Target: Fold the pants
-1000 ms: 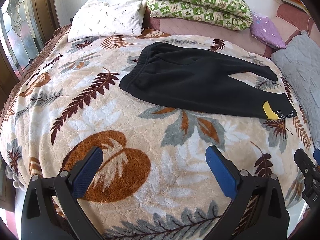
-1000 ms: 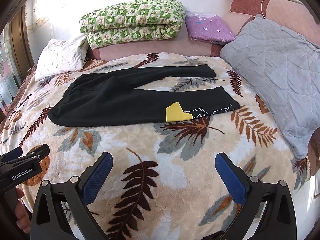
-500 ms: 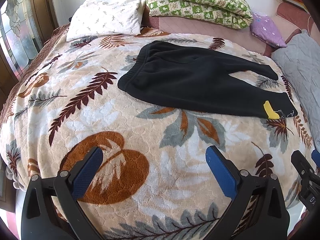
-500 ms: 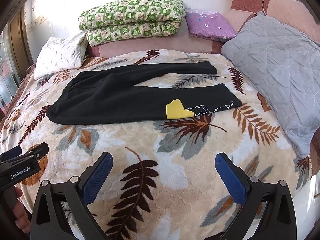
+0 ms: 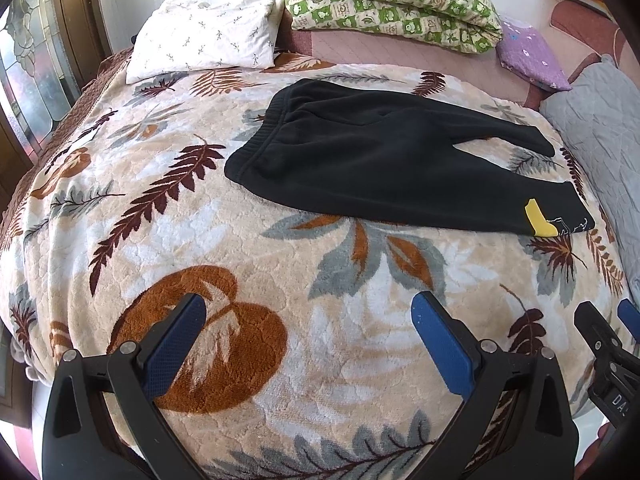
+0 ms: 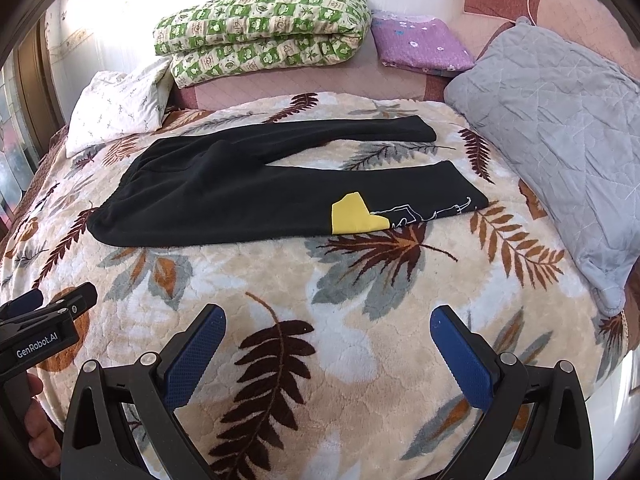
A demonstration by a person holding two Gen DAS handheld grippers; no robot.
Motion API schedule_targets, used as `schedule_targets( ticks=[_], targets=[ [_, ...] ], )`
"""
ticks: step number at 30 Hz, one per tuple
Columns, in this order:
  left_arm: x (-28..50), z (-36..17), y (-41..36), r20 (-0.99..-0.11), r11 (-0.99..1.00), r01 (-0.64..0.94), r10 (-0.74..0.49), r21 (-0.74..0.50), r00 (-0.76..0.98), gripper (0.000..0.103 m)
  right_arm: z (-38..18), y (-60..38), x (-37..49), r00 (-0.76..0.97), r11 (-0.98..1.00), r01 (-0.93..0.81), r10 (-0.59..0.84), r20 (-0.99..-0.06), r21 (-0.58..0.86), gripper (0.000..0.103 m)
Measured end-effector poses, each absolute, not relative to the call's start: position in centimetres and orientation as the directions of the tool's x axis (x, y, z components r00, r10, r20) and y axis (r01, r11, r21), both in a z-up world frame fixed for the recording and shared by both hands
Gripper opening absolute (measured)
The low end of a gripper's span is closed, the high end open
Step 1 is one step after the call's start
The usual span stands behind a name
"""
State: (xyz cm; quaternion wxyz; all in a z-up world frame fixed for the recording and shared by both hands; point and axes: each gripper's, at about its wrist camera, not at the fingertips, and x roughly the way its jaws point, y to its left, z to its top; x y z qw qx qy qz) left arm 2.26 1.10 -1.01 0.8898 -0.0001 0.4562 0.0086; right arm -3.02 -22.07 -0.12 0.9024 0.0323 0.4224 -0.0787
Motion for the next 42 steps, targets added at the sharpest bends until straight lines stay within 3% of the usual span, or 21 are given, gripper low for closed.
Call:
schedule_targets(
  ticks=[23, 42],
  targets=[
    [3.4, -0.6, 0.2, -0.807, 1.0, -0.001, 0.019, 0.023, 0.591, 0.103, 0.0, -22.4, -2.2, 0.632, 0.987, 0.157, -0.112, -0.767, -0.015, 0.103],
    [10.5, 0.2, -0.4, -0.814, 0.996, 0.049, 0.029, 0.071, 0.581, 0.103, 1.8, -26.7, 4.5, 0.645, 0.993, 0.109, -0.044, -0.763, 0.034, 0.103]
  ],
)
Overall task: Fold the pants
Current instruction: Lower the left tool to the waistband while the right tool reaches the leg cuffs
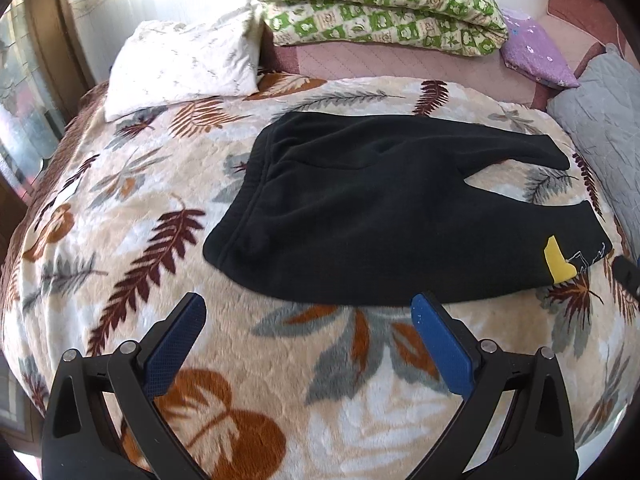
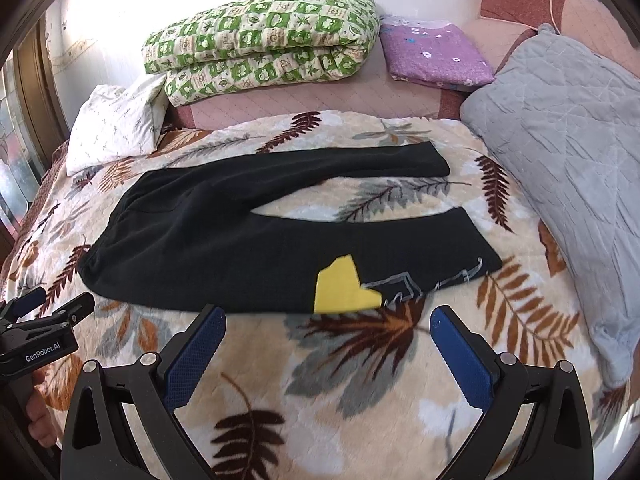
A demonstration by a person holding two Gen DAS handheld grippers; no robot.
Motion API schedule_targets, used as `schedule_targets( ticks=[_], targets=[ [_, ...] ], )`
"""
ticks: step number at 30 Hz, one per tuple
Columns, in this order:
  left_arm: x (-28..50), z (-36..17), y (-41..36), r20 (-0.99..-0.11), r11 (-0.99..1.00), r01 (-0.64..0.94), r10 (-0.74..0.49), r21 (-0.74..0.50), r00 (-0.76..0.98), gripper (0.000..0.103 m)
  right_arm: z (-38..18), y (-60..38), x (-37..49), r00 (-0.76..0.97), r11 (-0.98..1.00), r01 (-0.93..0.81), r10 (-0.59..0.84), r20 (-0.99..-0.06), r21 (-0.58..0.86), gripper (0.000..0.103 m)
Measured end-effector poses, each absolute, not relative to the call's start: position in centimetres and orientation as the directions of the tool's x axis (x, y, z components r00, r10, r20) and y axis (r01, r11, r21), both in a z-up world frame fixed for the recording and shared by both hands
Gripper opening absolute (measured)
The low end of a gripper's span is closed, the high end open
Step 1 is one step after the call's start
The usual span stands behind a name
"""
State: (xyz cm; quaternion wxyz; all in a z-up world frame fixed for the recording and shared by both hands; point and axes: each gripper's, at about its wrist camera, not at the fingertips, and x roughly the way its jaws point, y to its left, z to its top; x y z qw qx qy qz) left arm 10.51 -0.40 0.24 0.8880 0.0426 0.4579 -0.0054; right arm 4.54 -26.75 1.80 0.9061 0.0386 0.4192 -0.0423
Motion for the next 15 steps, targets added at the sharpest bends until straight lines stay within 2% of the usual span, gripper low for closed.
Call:
schedule_targets(
  ticks=[8, 15],
  targets=[
    [22.1, 2.3, 1.6, -0.906, 0.988, 0.146, -0.098, -0.041, 0.411, 0.103, 3.8, -33.8, 11.3, 0.654, 0.994, 0.107, -0.041, -0.756, 0.038, 0.103],
    [31.8, -0.4, 3.5, -0.956, 0.99, 0.057, -0.141, -0.13, 0.259, 0.103, 2.7, -39.5, 18.5, 0.615, 0.991, 0.13, -0.086, -0.784, -0.007, 0.101]
  ],
)
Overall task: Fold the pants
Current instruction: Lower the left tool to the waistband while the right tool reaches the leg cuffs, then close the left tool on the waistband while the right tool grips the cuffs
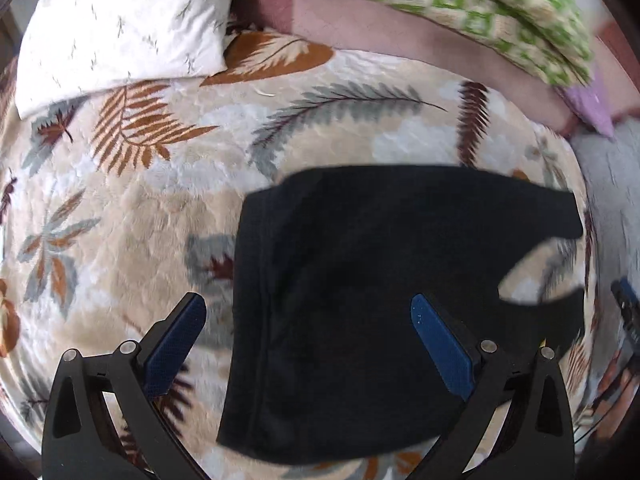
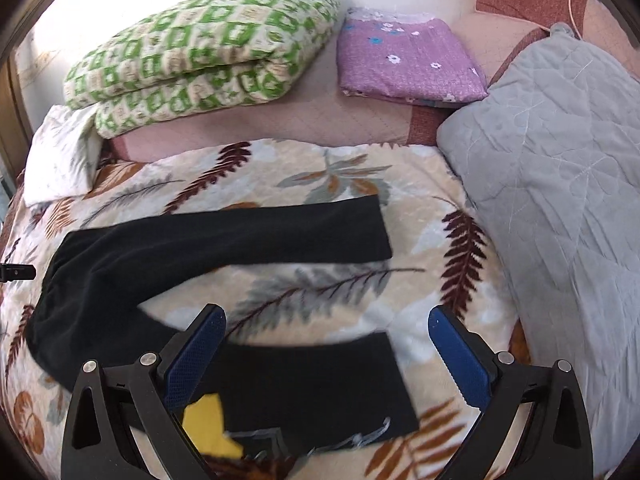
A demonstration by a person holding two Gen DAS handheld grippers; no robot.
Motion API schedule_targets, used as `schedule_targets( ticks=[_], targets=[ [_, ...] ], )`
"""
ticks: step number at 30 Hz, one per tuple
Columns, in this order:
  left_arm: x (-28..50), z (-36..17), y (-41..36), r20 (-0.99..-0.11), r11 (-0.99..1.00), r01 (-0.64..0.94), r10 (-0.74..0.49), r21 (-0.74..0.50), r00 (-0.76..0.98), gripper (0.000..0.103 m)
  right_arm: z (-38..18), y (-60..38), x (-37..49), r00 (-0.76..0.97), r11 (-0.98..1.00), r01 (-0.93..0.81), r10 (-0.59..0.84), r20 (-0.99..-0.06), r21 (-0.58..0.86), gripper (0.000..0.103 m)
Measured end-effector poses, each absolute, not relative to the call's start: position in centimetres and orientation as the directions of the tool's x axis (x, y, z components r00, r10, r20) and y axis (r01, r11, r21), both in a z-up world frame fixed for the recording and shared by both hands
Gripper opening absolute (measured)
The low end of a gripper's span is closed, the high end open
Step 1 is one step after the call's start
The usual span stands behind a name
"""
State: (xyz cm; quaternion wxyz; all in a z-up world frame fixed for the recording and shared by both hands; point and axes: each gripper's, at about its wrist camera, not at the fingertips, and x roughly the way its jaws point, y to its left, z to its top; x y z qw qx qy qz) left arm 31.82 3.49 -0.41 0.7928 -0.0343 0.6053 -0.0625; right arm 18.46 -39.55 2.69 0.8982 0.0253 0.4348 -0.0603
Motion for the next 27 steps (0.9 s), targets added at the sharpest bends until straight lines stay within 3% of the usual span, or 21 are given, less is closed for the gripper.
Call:
schedule_targets(
  ticks=[13, 19, 24, 27],
  targets=[
    [37.4, -3.8, 4.4, -0.973, 0.982, 0.0, -0.187, -0.189, 0.137, 0.103, -1.1, -47.2, 29.5, 0.538, 0.956, 0.175, 0.108, -0.836, 0.236, 0.099],
    [38.5, -3.8, 4.3, -0.976, 0.982, 0.005, -0.188, -0.189, 0.111, 0.103, -3.7, -48.4, 34.2, 0.432, 0.95, 0.198, 0.138, -0.891, 0.243, 0.087],
    [39.2, -4.1, 3.9, -0.975, 0.98, 0.011, -0.198, -0.198, 0.096, 0.103, -5.0, -49.1, 36.7, 0.414, 0.951, 0.214, 0.118, -0.903, 0.222, 0.083],
    [39.7, -4.4, 3.5, -0.975, 0.979, 0.019, -0.203, -0.202, 0.086, 0.103, -5.8, -49.2, 38.0, 0.388, 0.951, 0.208, 0.134, -0.912, 0.228, 0.07]
  ],
)
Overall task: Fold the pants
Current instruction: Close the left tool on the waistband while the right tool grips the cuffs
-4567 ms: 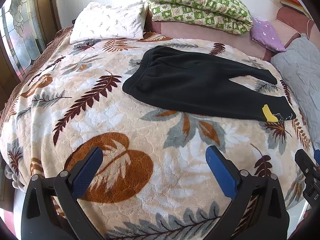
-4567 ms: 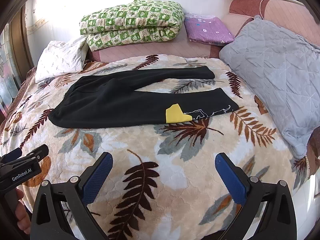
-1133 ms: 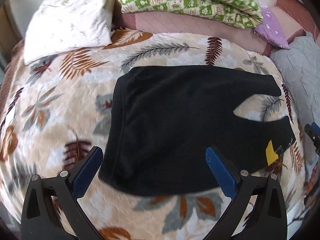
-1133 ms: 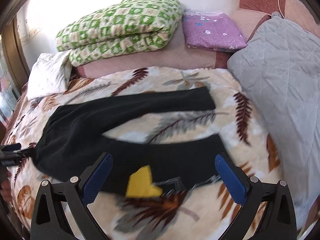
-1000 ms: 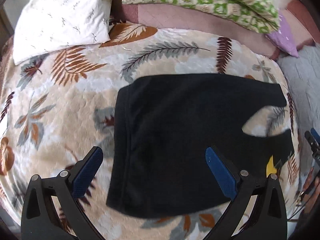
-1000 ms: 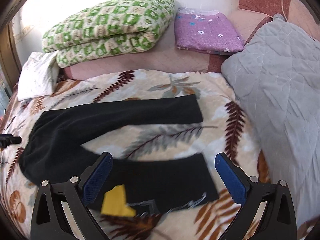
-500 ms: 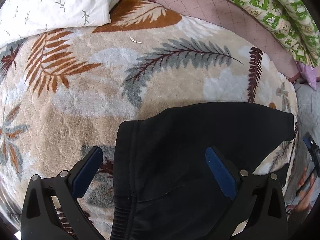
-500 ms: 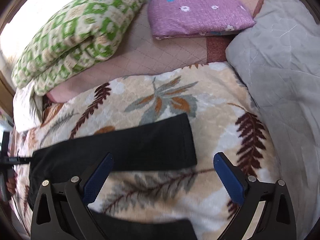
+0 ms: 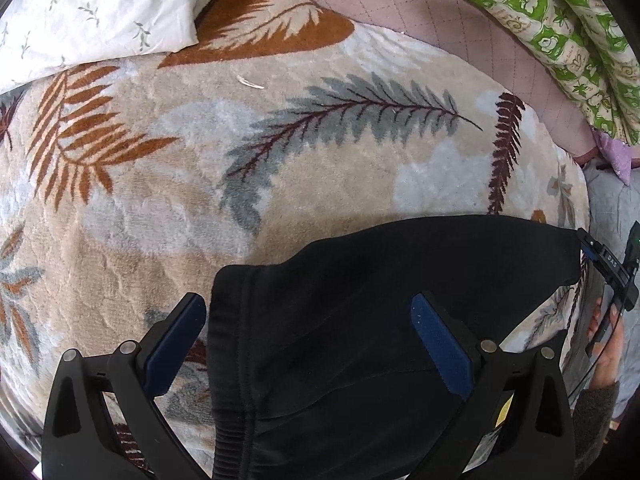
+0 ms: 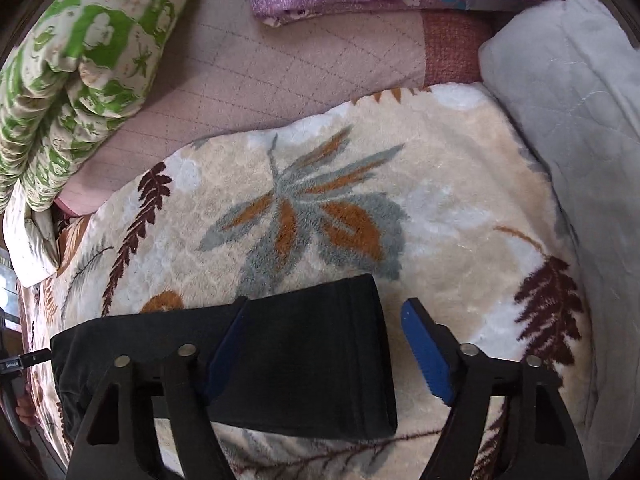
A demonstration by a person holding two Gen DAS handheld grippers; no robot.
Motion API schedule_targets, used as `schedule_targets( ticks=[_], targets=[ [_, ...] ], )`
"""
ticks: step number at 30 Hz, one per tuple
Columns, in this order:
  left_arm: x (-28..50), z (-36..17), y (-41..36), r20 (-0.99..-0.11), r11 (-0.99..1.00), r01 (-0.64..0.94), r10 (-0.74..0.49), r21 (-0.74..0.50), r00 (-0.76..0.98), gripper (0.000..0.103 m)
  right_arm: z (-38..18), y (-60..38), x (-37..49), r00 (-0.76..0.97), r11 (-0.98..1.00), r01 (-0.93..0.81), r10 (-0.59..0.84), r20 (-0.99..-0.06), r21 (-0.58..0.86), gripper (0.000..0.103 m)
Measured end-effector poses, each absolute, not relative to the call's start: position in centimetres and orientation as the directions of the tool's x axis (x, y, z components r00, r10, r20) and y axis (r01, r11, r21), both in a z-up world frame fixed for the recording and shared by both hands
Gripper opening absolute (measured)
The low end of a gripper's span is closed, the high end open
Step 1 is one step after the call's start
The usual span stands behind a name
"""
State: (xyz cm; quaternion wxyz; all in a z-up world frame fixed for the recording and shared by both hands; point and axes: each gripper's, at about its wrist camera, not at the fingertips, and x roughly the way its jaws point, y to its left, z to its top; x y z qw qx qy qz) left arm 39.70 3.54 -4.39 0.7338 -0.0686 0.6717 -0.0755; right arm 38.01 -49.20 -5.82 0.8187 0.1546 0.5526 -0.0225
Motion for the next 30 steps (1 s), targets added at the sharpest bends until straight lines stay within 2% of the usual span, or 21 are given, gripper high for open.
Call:
schedule_targets(
  ticks=[1, 3, 5, 6, 7, 8, 9, 10, 11, 12, 13, 21, 28, 30],
  targets=[
    [39.9, -4.4, 3.4, -0.976, 0.98, 0.025, -0.199, -0.197, 0.09, 0.103, -6.0, -49.2, 38.3, 0.385, 0.951, 0.201, 0.143, -0.912, 0.234, 0.062],
    [40.3, -4.4, 2.9, -0.977, 0.982, 0.039, -0.187, -0.184, 0.098, 0.103, -6.3, -48.9, 38.6, 0.375, 0.954, 0.189, 0.149, -0.915, 0.233, 0.06],
    [40.6, -4.5, 2.4, -0.98, 0.985, 0.051, -0.168, -0.163, 0.102, 0.096, -6.6, -48.6, 39.0, 0.359, 0.96, 0.175, 0.144, -0.922, 0.218, 0.054],
    [40.6, -4.6, 2.1, -0.983, 0.987, 0.061, -0.156, -0.151, 0.097, 0.086, -6.7, -48.3, 39.2, 0.352, 0.965, 0.165, 0.137, -0.926, 0.205, 0.049],
    [40.6, -4.8, 1.8, -0.987, 0.989, 0.07, -0.135, -0.129, 0.092, 0.068, -6.8, -48.1, 39.3, 0.344, 0.97, 0.156, 0.123, -0.931, 0.186, 0.037],
    [40.5, -4.9, 1.6, -0.99, 0.991, 0.079, -0.115, -0.108, 0.086, 0.057, -6.8, -47.9, 39.3, 0.338, 0.974, 0.149, 0.111, -0.935, 0.17, 0.023],
    [40.4, -5.1, 1.5, -0.992, 0.992, 0.084, -0.097, -0.09, 0.077, 0.037, -6.8, -47.9, 39.4, 0.336, 0.975, 0.148, 0.105, -0.936, 0.163, 0.016],
    [40.3, -5.1, 1.5, -0.994, 0.994, 0.084, -0.079, -0.073, 0.078, 0.026, -6.8, -48.0, 39.4, 0.334, 0.974, 0.148, 0.113, -0.936, 0.171, 0.008],
    [40.3, -4.9, 1.6, -0.994, 0.994, 0.081, -0.077, -0.07, 0.084, 0.023, -6.8, -48.0, 39.2, 0.336, 0.973, 0.147, 0.118, -0.935, 0.176, 0.008],
    [40.3, -4.8, 1.4, -0.992, 0.993, 0.076, -0.095, -0.088, 0.088, 0.013, -6.6, -48.0, 39.1, 0.34, 0.974, 0.144, 0.118, -0.933, 0.176, 0.008],
    [40.3, -4.6, 1.4, -0.99, 0.992, 0.069, -0.107, -0.101, 0.091, 0.01, -6.5, -48.1, 38.8, 0.344, 0.975, 0.142, 0.114, -0.932, 0.172, 0.008],
    [39.1, -1.7, 2.1, -0.978, 0.992, 0.041, -0.128, -0.123, 0.166, 0.008, -4.4, -48.7, 37.1, 0.394, 0.969, 0.152, 0.122, -0.911, 0.195, 0.007],
    [38.9, -2.4, 3.4, -0.978, 0.985, 0.007, -0.171, -0.171, 0.118, 0.009, -3.4, -48.3, 35.9, 0.395, 0.976, 0.124, 0.116, -0.911, 0.178, 0.007],
    [38.9, -2.6, 4.0, -0.975, 0.98, -0.004, -0.195, -0.197, 0.109, 0.014, -3.7, -48.4, 35.9, 0.388, 0.978, 0.137, 0.096, -0.916, 0.16, 0.007]
  ],
)
